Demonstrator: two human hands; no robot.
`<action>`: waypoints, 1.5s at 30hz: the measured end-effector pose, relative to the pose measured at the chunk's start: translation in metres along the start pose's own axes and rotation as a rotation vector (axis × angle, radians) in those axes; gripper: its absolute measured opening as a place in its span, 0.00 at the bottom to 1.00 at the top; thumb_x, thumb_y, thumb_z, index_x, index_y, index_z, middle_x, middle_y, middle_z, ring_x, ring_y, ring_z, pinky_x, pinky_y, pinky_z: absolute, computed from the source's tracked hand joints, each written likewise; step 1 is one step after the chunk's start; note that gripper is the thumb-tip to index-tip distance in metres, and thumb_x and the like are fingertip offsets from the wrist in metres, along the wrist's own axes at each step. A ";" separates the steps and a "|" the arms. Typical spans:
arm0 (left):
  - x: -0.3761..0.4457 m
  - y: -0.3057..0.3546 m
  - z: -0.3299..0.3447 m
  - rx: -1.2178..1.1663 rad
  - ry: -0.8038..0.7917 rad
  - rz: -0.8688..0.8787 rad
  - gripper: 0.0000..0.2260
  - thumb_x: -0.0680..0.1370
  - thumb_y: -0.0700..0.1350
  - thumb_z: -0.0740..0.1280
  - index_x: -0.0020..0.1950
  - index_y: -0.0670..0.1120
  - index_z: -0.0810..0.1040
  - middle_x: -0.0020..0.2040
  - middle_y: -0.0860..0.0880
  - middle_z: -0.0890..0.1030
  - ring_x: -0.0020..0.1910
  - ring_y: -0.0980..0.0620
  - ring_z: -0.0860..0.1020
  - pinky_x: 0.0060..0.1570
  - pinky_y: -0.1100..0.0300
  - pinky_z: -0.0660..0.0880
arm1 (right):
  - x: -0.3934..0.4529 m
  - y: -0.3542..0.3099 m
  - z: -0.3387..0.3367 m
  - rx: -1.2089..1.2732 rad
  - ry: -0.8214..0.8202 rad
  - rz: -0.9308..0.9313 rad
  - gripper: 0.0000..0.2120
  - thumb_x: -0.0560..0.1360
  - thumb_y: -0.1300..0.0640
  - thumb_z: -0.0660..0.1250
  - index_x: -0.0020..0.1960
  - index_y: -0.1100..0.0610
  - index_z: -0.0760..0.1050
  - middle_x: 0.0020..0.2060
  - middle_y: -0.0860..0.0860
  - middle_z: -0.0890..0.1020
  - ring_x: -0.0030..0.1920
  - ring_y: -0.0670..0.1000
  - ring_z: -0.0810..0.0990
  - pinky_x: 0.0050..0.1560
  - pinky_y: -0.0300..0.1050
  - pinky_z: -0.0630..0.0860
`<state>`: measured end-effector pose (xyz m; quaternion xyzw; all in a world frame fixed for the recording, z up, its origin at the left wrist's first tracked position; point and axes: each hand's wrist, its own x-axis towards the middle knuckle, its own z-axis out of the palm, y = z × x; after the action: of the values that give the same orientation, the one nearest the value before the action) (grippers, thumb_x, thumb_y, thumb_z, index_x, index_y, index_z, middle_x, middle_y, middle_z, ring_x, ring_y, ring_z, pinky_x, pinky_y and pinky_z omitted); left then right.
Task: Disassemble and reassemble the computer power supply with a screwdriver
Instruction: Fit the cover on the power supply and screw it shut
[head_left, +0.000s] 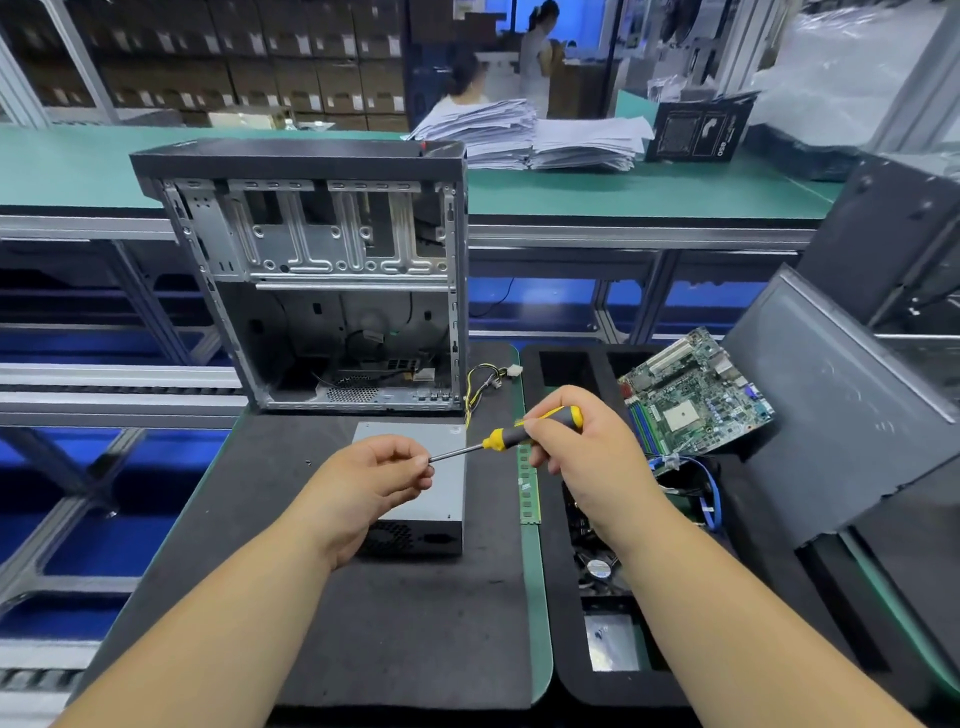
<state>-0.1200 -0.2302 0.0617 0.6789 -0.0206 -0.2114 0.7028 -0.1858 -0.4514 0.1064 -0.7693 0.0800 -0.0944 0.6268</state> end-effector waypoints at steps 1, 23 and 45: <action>0.002 -0.001 -0.001 0.018 -0.027 0.011 0.04 0.79 0.41 0.69 0.50 0.43 0.83 0.45 0.48 0.85 0.47 0.53 0.84 0.49 0.63 0.79 | 0.001 0.001 0.001 -0.008 0.015 0.013 0.03 0.74 0.61 0.65 0.43 0.55 0.76 0.29 0.47 0.82 0.30 0.46 0.72 0.33 0.41 0.69; 0.050 -0.044 -0.017 0.959 -0.364 0.489 0.06 0.70 0.45 0.75 0.45 0.52 0.82 0.43 0.55 0.77 0.45 0.56 0.74 0.49 0.58 0.73 | 0.004 -0.012 0.056 -0.779 -0.054 0.082 0.04 0.70 0.52 0.65 0.40 0.49 0.71 0.35 0.48 0.81 0.31 0.49 0.72 0.31 0.42 0.68; 0.065 -0.047 -0.024 0.943 -0.437 0.508 0.10 0.68 0.49 0.75 0.39 0.61 0.76 0.43 0.57 0.78 0.45 0.59 0.75 0.49 0.58 0.74 | 0.037 -0.047 0.084 -1.626 -0.176 -0.029 0.25 0.81 0.37 0.52 0.34 0.54 0.67 0.30 0.49 0.70 0.29 0.51 0.69 0.28 0.40 0.60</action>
<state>-0.0659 -0.2278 -0.0026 0.8331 -0.4195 -0.1392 0.3324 -0.1295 -0.3712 0.1380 -0.9891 0.0640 0.0456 -0.1245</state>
